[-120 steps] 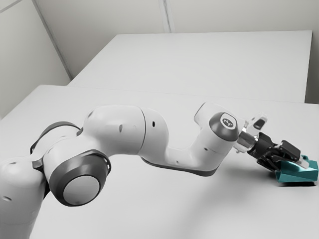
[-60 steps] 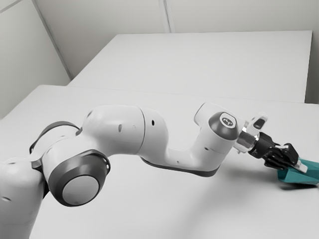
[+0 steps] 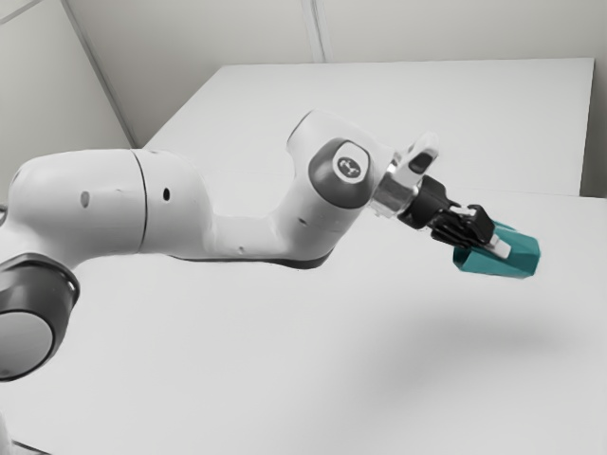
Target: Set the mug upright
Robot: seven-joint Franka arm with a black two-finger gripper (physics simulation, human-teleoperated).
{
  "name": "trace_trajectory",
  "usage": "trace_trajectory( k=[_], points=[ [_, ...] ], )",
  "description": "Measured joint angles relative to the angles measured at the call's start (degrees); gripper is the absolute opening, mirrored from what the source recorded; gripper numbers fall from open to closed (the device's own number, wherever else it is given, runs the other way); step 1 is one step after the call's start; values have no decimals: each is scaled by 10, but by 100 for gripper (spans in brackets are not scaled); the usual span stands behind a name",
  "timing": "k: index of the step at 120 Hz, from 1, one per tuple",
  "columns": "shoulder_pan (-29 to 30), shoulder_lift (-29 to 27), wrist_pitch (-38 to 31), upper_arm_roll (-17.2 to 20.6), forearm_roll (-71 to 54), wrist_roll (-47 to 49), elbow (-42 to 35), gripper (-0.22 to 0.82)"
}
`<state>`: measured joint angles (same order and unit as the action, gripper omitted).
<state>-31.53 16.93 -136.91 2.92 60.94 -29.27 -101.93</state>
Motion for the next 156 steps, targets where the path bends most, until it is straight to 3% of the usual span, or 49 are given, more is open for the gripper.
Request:
trace_trajectory(
  k=[33,57,83,91,111,156],
  points=[
    [139,-164,57,2,-386,113,-128,-18],
    [227,-170,145,-17,-547,181,-136,-18],
    [301,-145,221,-45,-636,230,-135,-18],
    [290,-131,231,-46,-647,241,-133,-18],
    [180,-109,237,-45,-659,264,-132,-18],
    [192,-126,218,-45,-663,297,-181,-18]
  ],
)
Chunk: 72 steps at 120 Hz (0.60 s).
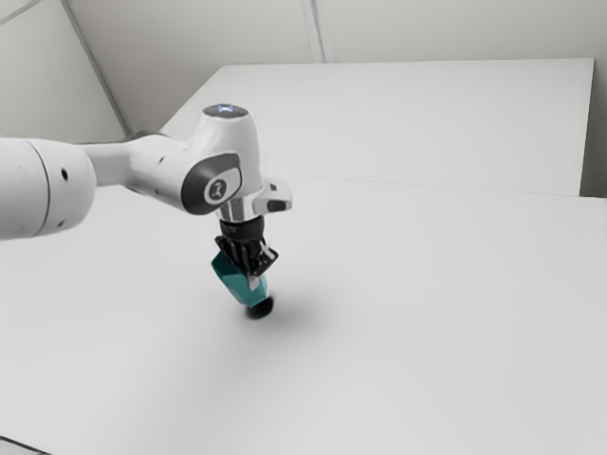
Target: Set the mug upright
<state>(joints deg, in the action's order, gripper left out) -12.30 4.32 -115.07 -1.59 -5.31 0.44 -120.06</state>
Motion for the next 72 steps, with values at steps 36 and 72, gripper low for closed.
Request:
trace_trajectory(
  k=[36,72],
  points=[
    [2,2,-41,-1,-1,16,-33,-18],
    [2,3,-59,-1,0,25,-38,-15]
  ],
)
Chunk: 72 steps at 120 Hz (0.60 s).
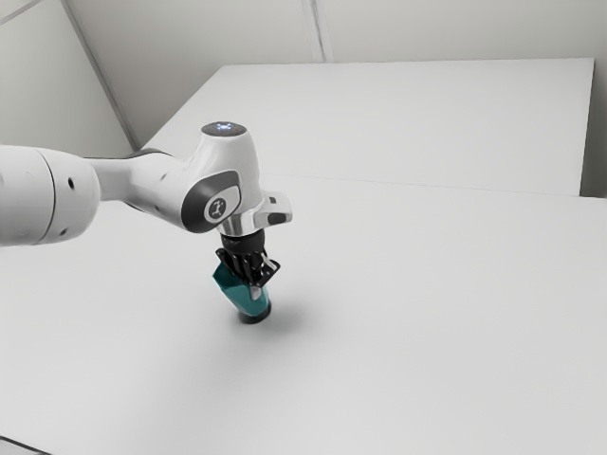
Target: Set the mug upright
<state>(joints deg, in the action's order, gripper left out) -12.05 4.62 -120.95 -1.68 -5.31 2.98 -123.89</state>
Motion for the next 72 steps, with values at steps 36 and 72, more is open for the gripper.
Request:
trace_trajectory(
  k=[36,72],
  points=[
    [1,-1,-4,0,5,0,-2,-2],
    [2,-4,-4,0,6,-2,-2,16]
  ],
)
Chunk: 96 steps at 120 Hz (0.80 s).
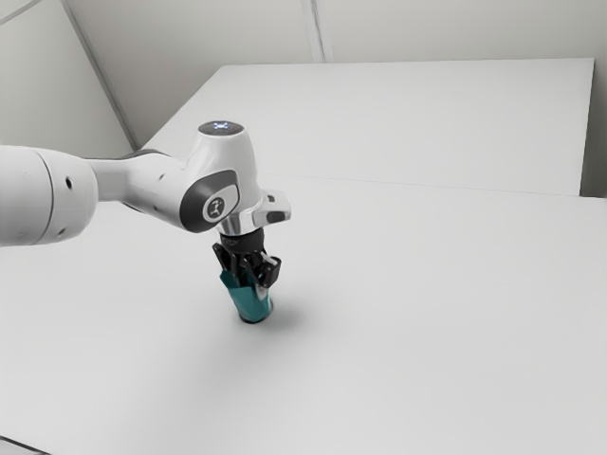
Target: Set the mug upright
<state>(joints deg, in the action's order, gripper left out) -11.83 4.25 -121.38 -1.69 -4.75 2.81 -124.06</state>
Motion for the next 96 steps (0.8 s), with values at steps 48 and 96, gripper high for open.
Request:
trace_trajectory(
  k=[48,96],
  points=[
    [-1,-81,9,0,-1,-1,0,23],
    [12,-21,156,0,46,-1,217,50]
  ],
)
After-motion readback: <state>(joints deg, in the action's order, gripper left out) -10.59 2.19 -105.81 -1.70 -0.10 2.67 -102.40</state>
